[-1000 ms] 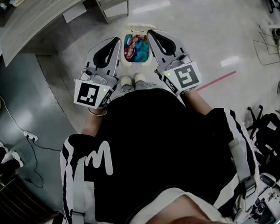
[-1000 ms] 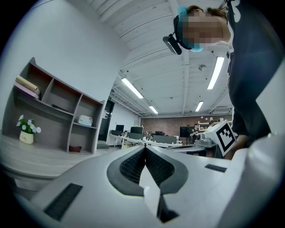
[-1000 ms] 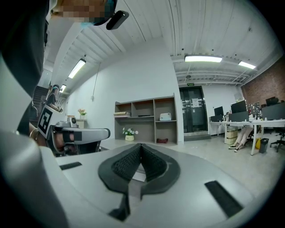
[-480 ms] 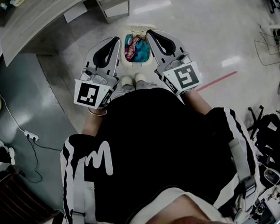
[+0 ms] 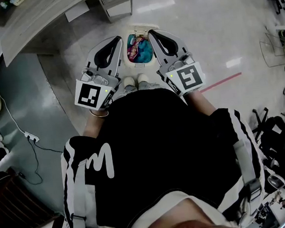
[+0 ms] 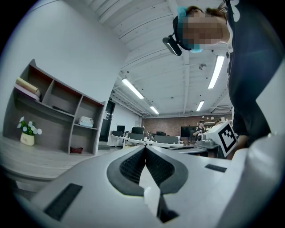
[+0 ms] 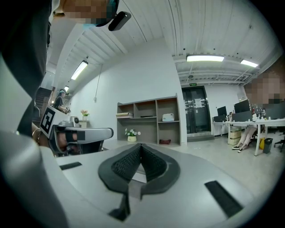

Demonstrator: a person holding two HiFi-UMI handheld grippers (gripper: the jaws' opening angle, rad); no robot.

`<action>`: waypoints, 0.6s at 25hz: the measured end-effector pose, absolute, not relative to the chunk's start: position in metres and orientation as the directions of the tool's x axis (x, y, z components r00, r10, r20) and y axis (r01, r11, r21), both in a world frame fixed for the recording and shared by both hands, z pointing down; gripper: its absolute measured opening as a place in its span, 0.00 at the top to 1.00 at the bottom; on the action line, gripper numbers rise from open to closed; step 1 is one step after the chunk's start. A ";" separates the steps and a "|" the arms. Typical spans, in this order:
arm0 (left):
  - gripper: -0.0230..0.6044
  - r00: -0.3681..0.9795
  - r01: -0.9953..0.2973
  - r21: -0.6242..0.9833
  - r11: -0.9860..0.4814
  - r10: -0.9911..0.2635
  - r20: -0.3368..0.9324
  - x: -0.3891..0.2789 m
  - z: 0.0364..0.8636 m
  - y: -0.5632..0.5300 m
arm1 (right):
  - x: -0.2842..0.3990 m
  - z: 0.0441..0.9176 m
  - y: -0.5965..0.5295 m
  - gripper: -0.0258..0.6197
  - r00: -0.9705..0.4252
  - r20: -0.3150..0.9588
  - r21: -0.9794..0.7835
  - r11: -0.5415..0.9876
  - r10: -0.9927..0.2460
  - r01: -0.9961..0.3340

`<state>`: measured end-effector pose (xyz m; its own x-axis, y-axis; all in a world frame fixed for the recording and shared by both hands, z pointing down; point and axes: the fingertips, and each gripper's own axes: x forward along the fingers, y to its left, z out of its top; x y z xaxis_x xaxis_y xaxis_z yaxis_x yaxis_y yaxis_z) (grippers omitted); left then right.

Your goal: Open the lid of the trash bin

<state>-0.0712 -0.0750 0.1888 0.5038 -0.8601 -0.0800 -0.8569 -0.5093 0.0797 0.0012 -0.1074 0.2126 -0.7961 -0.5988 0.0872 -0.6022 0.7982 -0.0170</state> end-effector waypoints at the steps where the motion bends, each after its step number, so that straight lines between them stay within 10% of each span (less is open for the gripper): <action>1: 0.96 0.505 -0.856 0.080 -0.510 -0.860 -0.080 -0.071 0.189 -0.075 | 0.001 0.213 -0.107 0.95 -0.797 0.088 -0.017 0.799 -0.598 -0.601; 15: 0.96 0.507 -0.856 0.070 -0.513 -0.857 -0.086 -0.070 0.186 -0.074 | -0.001 0.211 -0.106 0.95 -0.804 0.086 -0.004 0.807 -0.588 -0.590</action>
